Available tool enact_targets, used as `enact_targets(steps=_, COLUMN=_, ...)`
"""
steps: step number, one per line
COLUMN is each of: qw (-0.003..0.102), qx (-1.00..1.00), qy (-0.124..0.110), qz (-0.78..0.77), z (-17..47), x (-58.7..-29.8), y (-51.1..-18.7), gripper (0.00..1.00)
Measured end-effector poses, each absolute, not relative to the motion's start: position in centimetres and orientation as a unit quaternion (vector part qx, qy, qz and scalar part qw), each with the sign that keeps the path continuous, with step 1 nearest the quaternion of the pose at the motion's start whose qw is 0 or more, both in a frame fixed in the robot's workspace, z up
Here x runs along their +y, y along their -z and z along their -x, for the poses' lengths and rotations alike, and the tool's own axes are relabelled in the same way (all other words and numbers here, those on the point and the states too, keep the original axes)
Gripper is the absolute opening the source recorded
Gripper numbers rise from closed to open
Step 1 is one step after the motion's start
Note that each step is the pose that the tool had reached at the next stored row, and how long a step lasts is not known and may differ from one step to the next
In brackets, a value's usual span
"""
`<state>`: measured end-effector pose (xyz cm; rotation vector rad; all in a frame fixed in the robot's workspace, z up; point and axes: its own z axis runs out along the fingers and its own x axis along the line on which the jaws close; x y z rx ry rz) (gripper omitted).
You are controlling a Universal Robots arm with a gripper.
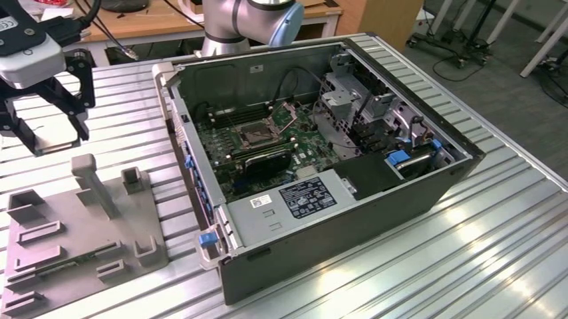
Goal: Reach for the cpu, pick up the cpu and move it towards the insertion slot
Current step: 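Pick up the cpu and move it towards the insertion slot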
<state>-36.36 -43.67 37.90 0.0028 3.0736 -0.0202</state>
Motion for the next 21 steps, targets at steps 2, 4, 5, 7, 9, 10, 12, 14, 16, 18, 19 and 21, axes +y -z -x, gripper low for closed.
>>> enact_targets(steps=2, qw=0.034, qx=0.999, qy=0.007, qz=-0.001, z=36.30, x=-43.67, y=-37.89, gripper=0.55)
enact_targets(steps=4, qw=0.034, qx=0.999, qy=0.007, qz=-0.001, z=36.26, x=-43.67, y=-37.89, gripper=0.55)
enact_targets(steps=5, qw=0.034, qx=0.999, qy=0.007, qz=-0.001, z=36.24, x=-43.67, y=-37.89, gripper=0.55)
enact_targets(steps=7, qw=0.034, qx=0.999, qy=0.007, qz=-0.001, z=36.18, x=-43.67, y=-37.89, gripper=0.55)
enact_targets(steps=9, qw=0.034, qx=0.999, qy=0.007, qz=-0.001, z=36.15, x=-43.67, y=-37.90, gripper=0.55)
enact_targets(steps=10, qw=0.034, qx=0.999, qy=0.007, qz=-0.001, z=36.13, x=-43.66, y=-37.89, gripper=0.55)
enact_targets(steps=12, qw=0.034, qx=0.999, qy=0.007, qz=-0.001, z=36.03, x=-43.67, y=-37.90, gripper=0.55)
enact_targets(steps=14, qw=0.034, qx=0.999, qy=0.007, qz=-0.001, z=35.93, x=-43.67, y=-37.90, gripper=0.55)
enact_targets(steps=16, qw=0.034, qx=0.999, qy=0.007, qz=-0.001, z=35.80, x=-43.66, y=-37.90, gripper=0.55)
enact_targets(steps=18, qw=0.034, qx=0.999, qy=0.007, qz=-0.001, z=35.68, x=-43.66, y=-37.89, gripper=0.55)
enact_targets(steps=19, qw=0.034, qx=0.999, qy=0.007, qz=-0.001, z=35.62, x=-43.67, y=-37.89, gripper=0.55)
enact_targets(steps=21, qw=0.034, qx=0.999, qy=0.007, qz=-0.001, z=35.51, x=-43.67, y=-37.90, gripper=0.55)
